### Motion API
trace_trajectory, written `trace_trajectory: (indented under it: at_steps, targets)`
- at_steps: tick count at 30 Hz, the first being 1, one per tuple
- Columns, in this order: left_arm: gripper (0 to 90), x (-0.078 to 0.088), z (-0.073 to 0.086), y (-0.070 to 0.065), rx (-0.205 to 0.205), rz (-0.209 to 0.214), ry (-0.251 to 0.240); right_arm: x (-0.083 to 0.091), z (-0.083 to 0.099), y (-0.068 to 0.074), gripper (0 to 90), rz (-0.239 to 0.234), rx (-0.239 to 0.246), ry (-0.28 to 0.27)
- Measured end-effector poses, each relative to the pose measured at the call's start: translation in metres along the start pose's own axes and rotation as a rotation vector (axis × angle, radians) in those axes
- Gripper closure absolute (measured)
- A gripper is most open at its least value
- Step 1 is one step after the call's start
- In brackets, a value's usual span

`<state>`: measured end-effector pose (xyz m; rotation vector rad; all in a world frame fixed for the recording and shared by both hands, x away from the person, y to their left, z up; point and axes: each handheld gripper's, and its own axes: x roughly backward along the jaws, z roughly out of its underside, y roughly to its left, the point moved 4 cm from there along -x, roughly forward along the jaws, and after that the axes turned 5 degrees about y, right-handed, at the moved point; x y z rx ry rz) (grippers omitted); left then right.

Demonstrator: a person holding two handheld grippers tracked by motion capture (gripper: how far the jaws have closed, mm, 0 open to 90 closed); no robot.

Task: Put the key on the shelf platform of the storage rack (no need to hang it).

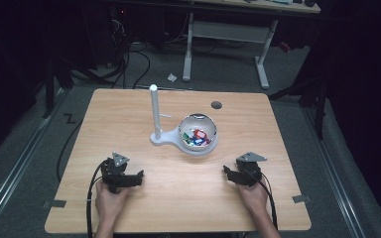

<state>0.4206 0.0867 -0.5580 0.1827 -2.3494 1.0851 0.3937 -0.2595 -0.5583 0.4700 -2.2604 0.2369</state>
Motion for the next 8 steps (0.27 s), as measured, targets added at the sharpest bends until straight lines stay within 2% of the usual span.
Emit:
trace_trajectory:
  at_steps: [8]
  targets:
    - [5.4, 0.0000, 0.0001, -0.0001, 0.001, 0.000, 0.000, 0.0000, 0.0000, -0.0001, 39.0, -0.001, -0.002, 0.000]
